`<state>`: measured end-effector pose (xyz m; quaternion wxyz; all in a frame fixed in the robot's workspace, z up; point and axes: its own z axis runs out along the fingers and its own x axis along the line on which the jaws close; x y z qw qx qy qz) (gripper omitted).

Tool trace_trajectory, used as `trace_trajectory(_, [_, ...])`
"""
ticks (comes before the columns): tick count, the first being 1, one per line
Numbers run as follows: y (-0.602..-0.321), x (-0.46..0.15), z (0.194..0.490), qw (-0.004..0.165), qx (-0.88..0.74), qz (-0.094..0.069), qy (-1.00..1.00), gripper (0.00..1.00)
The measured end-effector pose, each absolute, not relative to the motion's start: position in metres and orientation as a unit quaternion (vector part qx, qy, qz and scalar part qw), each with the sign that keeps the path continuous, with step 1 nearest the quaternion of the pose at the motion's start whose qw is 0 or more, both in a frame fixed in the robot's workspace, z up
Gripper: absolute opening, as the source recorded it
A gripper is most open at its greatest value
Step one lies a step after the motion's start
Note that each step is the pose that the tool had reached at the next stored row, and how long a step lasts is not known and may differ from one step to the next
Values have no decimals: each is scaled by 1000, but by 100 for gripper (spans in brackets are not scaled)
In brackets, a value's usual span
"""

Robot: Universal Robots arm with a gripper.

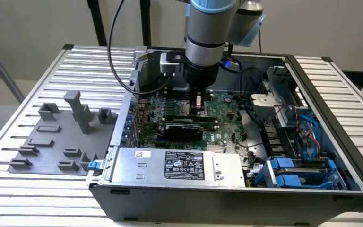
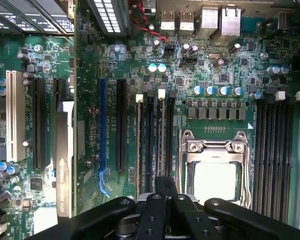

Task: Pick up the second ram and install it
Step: 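Press down the second ram until it locks into place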

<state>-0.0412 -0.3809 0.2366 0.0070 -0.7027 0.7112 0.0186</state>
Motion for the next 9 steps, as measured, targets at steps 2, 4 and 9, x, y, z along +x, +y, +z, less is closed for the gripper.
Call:
trace_trajectory(2, [-381,-42,234,7,-702,18,712,0])
trace_trajectory(4, [-380,-42,231,7,-702,18,712,0])
trace_trajectory(9, [-380,-42,223,6,-702,18,712,0])
